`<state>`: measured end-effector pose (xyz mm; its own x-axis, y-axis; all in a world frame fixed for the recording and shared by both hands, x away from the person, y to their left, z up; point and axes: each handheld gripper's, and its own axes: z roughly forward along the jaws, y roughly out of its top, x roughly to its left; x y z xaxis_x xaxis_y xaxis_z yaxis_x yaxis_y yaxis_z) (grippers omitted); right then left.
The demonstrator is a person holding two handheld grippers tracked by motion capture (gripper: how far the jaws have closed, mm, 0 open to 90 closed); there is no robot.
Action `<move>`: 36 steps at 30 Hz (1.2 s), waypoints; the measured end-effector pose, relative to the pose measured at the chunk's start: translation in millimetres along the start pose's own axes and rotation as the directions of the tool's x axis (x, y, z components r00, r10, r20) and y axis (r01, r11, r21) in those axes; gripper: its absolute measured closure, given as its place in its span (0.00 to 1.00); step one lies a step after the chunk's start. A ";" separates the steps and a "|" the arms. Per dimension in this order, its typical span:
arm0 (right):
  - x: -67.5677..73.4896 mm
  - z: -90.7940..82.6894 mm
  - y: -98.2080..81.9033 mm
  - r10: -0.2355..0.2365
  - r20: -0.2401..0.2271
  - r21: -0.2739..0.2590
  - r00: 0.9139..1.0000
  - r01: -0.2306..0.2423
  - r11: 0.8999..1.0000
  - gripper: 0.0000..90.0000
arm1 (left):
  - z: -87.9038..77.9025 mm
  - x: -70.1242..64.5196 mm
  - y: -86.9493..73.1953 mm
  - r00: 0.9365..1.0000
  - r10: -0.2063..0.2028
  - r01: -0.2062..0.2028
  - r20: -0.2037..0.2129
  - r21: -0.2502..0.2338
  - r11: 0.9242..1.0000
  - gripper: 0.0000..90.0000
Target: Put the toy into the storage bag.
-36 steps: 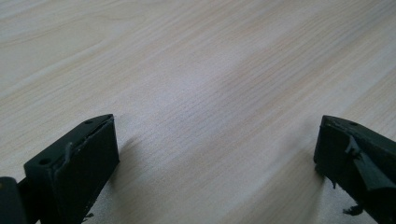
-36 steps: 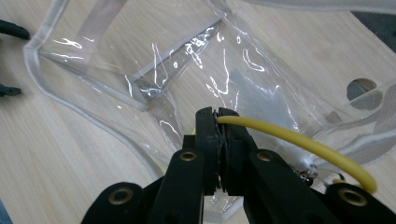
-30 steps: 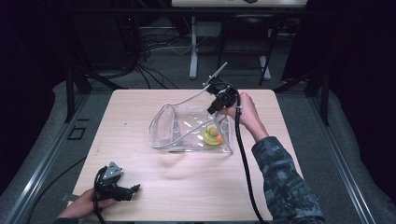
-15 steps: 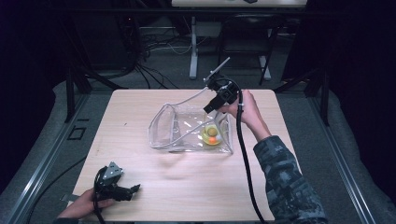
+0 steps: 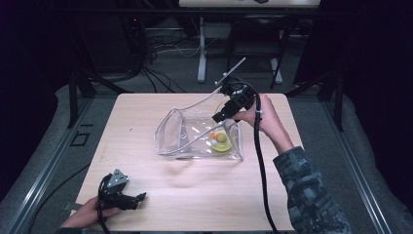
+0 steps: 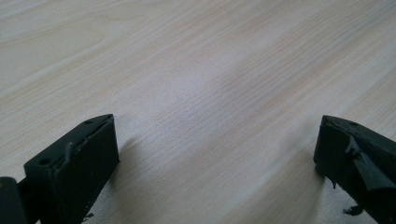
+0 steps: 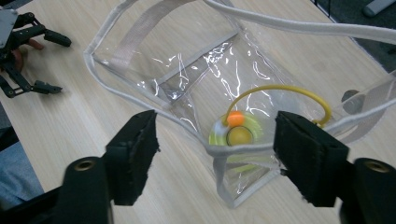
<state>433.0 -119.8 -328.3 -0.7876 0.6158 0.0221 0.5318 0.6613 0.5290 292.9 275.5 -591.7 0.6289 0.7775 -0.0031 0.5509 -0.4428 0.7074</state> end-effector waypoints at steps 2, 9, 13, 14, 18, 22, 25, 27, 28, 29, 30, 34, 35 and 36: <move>5.0 -7.4 -4.3 -0.004 0.004 -0.017 1.000 0.004 1.000 0.24 | 0.0 0.0 0.0 1.000 0.000 0.000 0.000 0.000 1.000 0.00; 14.4 -21.2 -14.7 -0.022 0.015 -0.035 1.000 0.022 0.999 0.17 | 0.0 0.0 0.0 1.000 0.000 0.000 0.000 0.000 1.000 0.00; 18.8 -29.2 -24.8 -0.028 0.027 -0.054 0.999 0.030 0.998 0.15 | 0.0 0.0 0.0 1.000 0.000 0.000 0.000 0.000 1.000 0.00; 19.2 -30.2 -27.5 -0.030 0.032 -0.059 0.999 0.032 0.998 0.15 | 0.0 0.0 0.0 1.000 0.000 0.000 0.000 0.000 1.000 0.00; 19.1 -32.5 -39.7 -0.022 0.048 -0.070 0.999 0.025 0.997 0.11 | 0.0 0.1 0.1 1.000 0.002 -0.002 -0.001 0.000 1.000 0.00; 15.2 -31.2 -54.0 -0.007 0.069 -0.067 0.998 0.011 0.998 0.09 | 0.1 0.1 0.0 1.000 0.002 -0.002 -0.001 -0.001 1.000 0.00; 8.9 -24.8 -68.9 0.012 0.084 -0.046 0.996 -0.009 0.999 0.07 | 0.4 -0.2 -0.1 1.000 -0.002 0.002 -0.002 -0.004 1.000 0.00; 6.4 -20.1 -76.6 0.028 0.085 -0.036 0.996 -0.025 0.999 0.07 | 0.3 0.0 -0.1 1.000 0.001 -0.001 -0.003 -0.004 1.000 0.00; 6.4 -20.1 -76.6 0.028 0.085 -0.036 0.996 -0.025 0.999 0.07 | 0.3 0.0 -0.1 1.000 0.001 -0.001 -0.003 -0.004 1.000 0.00; 5.0 -17.3 -80.7 0.029 0.090 -0.035 0.996 -0.026 0.999 0.07 | 0.3 0.0 -0.1 1.000 0.001 -0.001 -0.004 -0.004 1.000 0.00; 2.5 -12.2 -88.2 0.039 0.084 -0.019 0.996 -0.037 0.999 0.06 | 0.2 0.2 0.0 1.000 0.004 -0.004 -0.005 -0.002 1.000 0.00; -1.3 -4.0 -99.4 0.055 0.083 -0.017 0.995 -0.054 0.998 0.06 | 0.3 0.0 -0.1 1.000 0.001 -0.001 -0.003 -0.004 1.000 0.00; -3.9 2.8 -108.9 0.068 0.087 -0.001 0.994 -0.069 0.998 0.06 | 0.3 0.0 -0.1 1.000 0.001 -0.001 -0.003 -0.003 1.000 0.00; -3.9 2.8 -108.9 0.068 0.087 -0.001 0.994 -0.069 0.998 0.06 | 0.3 0.0 -0.1 1.000 0.001 -0.001 -0.003 -0.003 1.000 0.00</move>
<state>379.0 -193.0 -388.4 -0.7194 0.6944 -0.0153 0.5844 0.6171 0.5269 292.9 275.4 -592.0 0.6275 0.7786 -0.0006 0.5487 -0.4418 0.7098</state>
